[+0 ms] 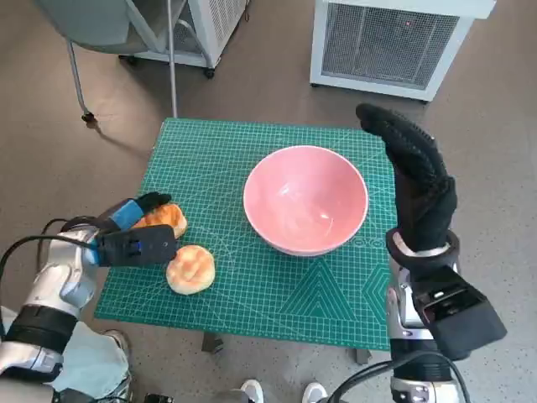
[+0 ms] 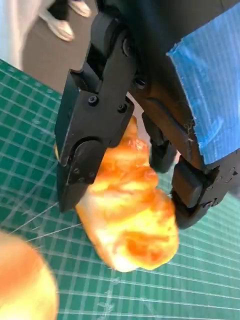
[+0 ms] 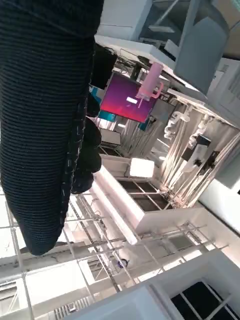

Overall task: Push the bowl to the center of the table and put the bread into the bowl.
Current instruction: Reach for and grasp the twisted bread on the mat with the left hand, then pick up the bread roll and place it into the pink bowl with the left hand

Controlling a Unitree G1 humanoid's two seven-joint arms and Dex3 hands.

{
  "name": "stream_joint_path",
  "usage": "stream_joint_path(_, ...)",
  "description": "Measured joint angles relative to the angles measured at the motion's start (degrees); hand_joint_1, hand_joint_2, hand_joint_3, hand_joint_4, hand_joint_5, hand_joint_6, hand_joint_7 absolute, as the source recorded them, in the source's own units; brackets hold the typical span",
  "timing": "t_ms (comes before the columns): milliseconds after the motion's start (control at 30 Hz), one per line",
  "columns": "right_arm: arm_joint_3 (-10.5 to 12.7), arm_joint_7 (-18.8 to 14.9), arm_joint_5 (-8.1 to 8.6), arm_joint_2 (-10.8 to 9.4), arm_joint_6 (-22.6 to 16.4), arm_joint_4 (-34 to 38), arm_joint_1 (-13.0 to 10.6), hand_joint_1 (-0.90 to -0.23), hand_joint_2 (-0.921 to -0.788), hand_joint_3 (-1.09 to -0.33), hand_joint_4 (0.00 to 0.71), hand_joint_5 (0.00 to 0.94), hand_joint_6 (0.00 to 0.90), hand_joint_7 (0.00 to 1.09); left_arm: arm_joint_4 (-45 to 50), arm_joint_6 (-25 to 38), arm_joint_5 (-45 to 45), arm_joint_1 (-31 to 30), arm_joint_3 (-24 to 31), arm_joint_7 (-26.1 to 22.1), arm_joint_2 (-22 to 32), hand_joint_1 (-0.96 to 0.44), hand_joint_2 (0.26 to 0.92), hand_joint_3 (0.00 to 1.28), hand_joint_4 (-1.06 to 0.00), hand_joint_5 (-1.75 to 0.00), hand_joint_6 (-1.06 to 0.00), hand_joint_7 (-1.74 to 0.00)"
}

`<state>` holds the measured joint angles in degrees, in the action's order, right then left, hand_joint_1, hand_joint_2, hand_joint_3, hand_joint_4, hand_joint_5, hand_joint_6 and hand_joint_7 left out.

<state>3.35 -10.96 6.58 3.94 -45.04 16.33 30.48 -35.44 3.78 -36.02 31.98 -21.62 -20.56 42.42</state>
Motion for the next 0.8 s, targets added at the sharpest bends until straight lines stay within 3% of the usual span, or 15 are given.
stream_joint_path(233, -0.02, 0.21, -0.03, -0.17, 0.02, -0.4, -0.2, -0.482, -0.921, -0.809, 0.279, 0.018, -0.001, 0.7, -0.85, -5.09, -0.19, -1.01, 0.04, 5.13, 0.66, 0.0, 0.891, 0.07, -0.72, -1.13, -0.7, -1.1)
stream_joint_path(400, -0.01, 0.46, -0.04, -0.23, 0.18, -0.67, -0.27, -0.484, -0.921, -0.807, 0.279, 0.018, -0.001, 0.7, 1.24, -7.12, -0.04, -2.21, 0.73, 6.25, 2.02, 0.0, 0.89, 0.07, -0.72, -1.17, -0.71, -1.06)
stream_joint_path(800, 0.01, 0.79, -0.07, -0.27, 0.41, -0.7, -0.53, -0.488, -0.921, -0.805, 0.28, 0.02, -0.001, 0.71, 20.65, -4.58, 2.47, -9.94, 9.66, 5.72, 3.5, 0.0, 0.899, 0.08, -0.72, -1.15, -0.66, -1.13)
